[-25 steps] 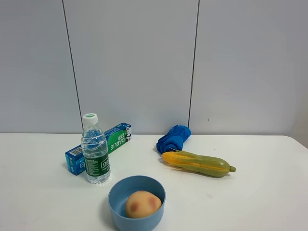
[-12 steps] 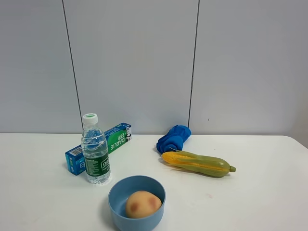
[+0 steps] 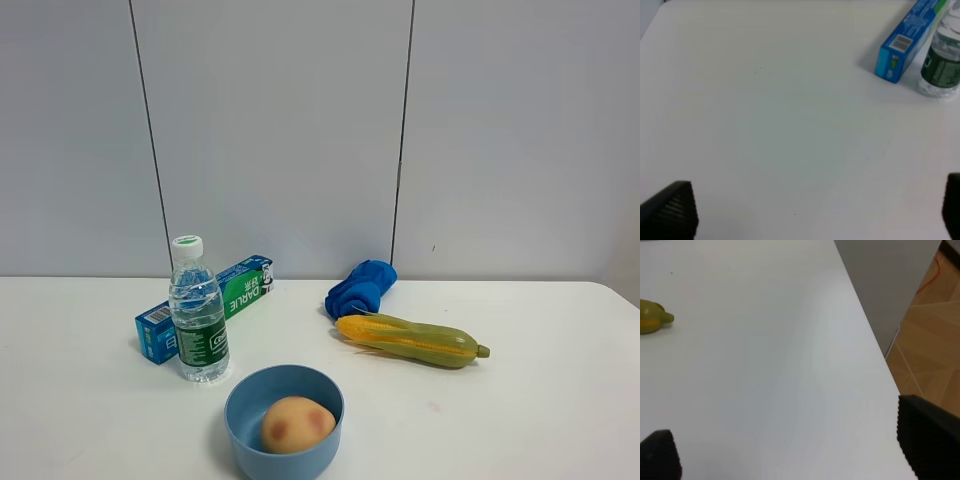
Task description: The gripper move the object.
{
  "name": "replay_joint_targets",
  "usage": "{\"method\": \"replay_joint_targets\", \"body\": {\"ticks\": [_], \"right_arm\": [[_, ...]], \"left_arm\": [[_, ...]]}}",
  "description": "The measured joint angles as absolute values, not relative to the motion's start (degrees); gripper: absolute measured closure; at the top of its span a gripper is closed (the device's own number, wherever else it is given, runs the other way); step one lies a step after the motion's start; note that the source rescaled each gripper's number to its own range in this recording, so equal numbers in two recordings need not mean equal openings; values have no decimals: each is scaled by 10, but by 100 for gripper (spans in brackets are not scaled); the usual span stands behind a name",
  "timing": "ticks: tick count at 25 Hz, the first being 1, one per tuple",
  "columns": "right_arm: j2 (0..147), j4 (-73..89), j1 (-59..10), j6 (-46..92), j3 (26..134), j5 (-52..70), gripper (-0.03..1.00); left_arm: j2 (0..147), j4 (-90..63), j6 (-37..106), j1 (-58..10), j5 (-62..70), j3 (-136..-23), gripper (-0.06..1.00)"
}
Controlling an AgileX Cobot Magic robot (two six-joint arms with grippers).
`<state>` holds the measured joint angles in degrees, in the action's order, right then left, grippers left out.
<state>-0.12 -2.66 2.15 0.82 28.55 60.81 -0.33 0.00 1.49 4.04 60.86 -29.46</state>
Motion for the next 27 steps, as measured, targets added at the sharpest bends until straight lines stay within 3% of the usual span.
{"method": "replay_joint_targets", "body": {"ticks": [27], "right_arm": [[-1, -27, 22, 8, 286, 608, 23]], "left_arm": [[-3, 0, 15, 40, 609, -295, -6]]}}
